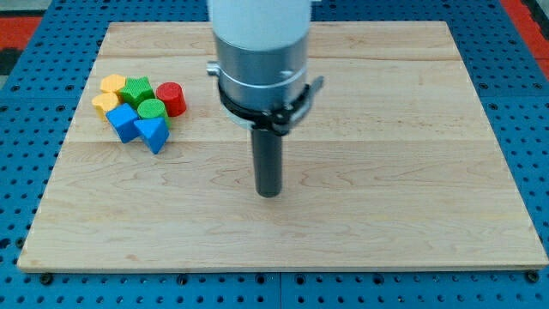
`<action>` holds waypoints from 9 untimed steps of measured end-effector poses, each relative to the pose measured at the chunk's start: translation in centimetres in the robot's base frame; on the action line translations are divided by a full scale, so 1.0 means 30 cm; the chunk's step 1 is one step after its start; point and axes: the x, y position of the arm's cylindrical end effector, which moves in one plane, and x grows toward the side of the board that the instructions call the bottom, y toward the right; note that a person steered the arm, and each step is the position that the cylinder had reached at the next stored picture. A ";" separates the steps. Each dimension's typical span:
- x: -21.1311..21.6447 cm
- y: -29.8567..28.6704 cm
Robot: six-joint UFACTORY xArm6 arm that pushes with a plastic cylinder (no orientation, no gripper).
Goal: Separate blue triangle from the green circle
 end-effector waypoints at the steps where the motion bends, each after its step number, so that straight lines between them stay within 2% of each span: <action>1: 0.057 0.014; 2: 0.067 -0.103; 3: 0.077 -0.459; 4: -0.041 -0.579; 5: -0.096 -0.557; 6: -0.170 -0.678; 7: -0.313 -0.661; 8: -0.310 -0.239; 9: -0.183 0.100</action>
